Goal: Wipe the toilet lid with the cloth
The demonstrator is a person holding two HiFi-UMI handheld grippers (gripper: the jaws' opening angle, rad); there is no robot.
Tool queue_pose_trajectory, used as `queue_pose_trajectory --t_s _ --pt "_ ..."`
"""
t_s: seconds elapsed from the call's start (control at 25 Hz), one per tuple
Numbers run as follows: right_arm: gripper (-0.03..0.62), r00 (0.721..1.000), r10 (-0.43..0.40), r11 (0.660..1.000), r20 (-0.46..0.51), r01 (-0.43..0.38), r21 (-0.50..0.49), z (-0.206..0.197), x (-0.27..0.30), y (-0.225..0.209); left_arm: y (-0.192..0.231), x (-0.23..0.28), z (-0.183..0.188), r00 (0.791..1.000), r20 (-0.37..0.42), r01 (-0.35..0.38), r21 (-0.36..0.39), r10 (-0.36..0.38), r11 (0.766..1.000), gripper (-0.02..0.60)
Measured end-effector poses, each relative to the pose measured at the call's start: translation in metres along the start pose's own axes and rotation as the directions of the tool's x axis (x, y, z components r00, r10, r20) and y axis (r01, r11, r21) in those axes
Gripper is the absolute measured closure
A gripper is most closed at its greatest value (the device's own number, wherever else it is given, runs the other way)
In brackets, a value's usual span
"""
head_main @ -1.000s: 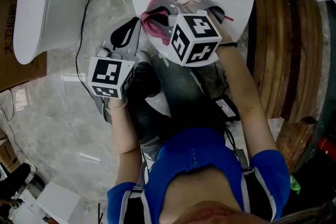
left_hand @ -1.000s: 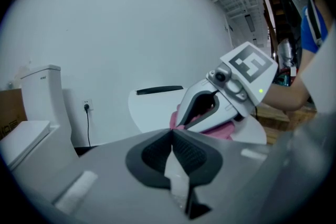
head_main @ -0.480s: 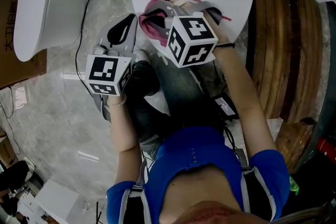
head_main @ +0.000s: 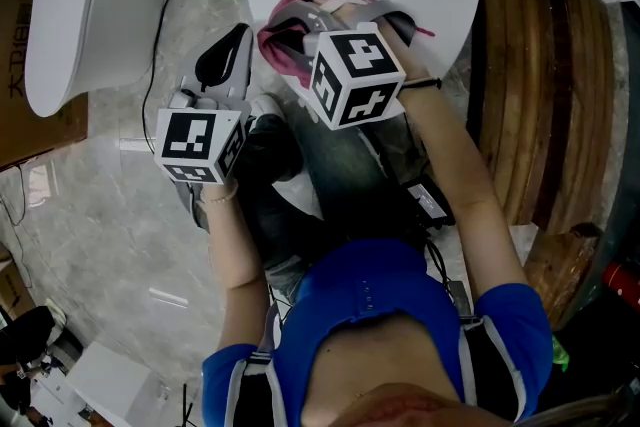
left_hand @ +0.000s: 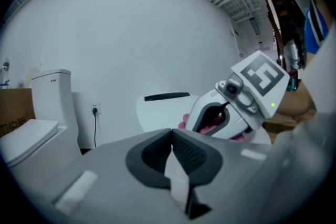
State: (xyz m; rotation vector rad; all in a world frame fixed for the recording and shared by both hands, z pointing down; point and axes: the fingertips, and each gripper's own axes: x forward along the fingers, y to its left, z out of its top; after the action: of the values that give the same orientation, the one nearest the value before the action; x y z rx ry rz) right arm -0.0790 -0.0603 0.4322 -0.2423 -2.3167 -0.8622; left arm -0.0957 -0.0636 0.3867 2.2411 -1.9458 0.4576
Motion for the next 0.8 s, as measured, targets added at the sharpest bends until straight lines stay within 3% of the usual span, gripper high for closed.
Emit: queue_pose_trajectory --t_s 0.8 --pt "0.585 0.998 0.044 0.999 0.033 -0.044 0.005 0.006 -0.006 0.013 -0.003 0.003 0.007 0.999 0.032 0.020 -0.041 -0.019 0.999 0.578"
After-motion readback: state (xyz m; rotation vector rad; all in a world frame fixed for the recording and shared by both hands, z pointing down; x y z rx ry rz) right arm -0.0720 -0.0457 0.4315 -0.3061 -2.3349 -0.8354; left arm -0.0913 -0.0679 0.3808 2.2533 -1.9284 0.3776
